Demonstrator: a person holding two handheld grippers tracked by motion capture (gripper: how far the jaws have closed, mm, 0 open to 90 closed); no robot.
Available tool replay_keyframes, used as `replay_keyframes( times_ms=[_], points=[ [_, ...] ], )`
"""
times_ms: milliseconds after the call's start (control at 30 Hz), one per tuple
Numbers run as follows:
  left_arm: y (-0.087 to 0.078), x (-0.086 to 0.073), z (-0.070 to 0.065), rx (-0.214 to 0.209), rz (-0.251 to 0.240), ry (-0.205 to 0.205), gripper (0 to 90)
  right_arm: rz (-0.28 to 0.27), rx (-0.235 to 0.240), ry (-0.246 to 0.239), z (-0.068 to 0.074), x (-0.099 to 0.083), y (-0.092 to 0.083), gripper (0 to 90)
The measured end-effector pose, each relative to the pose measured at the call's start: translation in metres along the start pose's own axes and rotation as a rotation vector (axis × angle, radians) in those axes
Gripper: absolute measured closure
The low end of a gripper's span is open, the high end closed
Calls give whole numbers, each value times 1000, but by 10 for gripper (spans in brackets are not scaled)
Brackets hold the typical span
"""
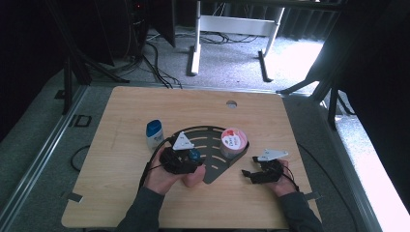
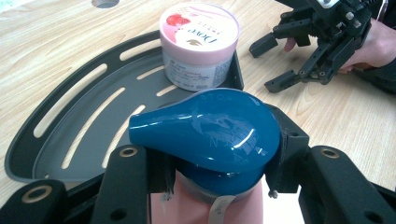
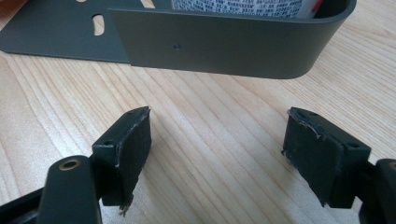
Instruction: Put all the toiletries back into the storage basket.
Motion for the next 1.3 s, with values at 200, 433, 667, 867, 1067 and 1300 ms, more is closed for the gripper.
replay_keyframes(
  times_ms=[200,433,667,867,1067,1300],
  points=[
    [3,5,-1,-12,-4,2,528,-1,0,1,0,0,0,232],
    [7,11,-2,-17,-9,7,528,0,1,3,0,0,0,232],
    [11,16,-1,-14,-12,14,528,0,1,2,0,0,0,232],
    [14,20,0,-12,-20,5,528,0,1,2,0,0,0,232],
    [17,24,3,-6,-26,-1,528,0,1,3,0,0,0,232],
    [21,27,5,23,-28,0,528,0,1,2,0,0,0,232]
  ],
)
Point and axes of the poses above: each handheld gripper's, and its own axes: y roughly forward along the jaws, x roughly out of its top, z roughly to its left, the point moved 4 cm from there along y, roughly forward along the jaws, and after that the axes turned 15 degrees about z, right-handed, at the moved point
